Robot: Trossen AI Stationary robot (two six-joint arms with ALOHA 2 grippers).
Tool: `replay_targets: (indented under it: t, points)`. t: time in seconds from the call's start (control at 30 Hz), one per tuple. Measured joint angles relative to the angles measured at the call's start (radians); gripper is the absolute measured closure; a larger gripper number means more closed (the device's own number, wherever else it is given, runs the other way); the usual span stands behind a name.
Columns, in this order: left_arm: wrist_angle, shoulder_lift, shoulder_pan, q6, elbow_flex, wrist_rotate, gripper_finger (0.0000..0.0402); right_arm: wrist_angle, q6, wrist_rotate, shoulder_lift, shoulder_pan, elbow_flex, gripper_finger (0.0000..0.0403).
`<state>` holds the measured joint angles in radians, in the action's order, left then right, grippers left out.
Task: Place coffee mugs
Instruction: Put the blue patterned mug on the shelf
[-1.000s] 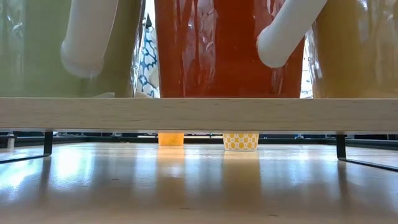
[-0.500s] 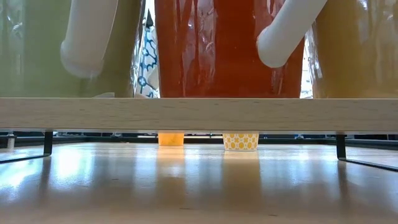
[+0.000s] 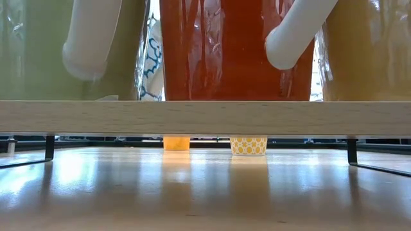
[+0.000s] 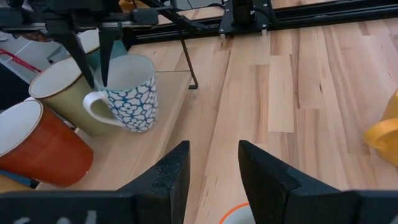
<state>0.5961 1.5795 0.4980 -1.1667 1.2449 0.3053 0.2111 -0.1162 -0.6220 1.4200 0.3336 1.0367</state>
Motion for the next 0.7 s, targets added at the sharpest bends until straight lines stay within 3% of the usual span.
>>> replay_targets:
  t: [0.2, 0.5, 0.7]
  points:
    - [-0.025, 0.000, 0.000, 0.001, 0.000, 0.001, 0.0298, 0.000, 0.000, 0.000, 0.000, 0.000, 0.000, 0.0261]
    - [-0.036, -0.003, -0.002, 0.005, 0.000, 0.002, 0.0292, 0.000, -0.017, 0.000, 0.000, 0.000, 0.000, 0.0261]
    - [-0.052, -0.061, -0.020, 0.125, 0.000, -0.021, 0.0292, 0.000, -0.018, 0.000, 0.000, 0.000, -0.001, 0.0261]
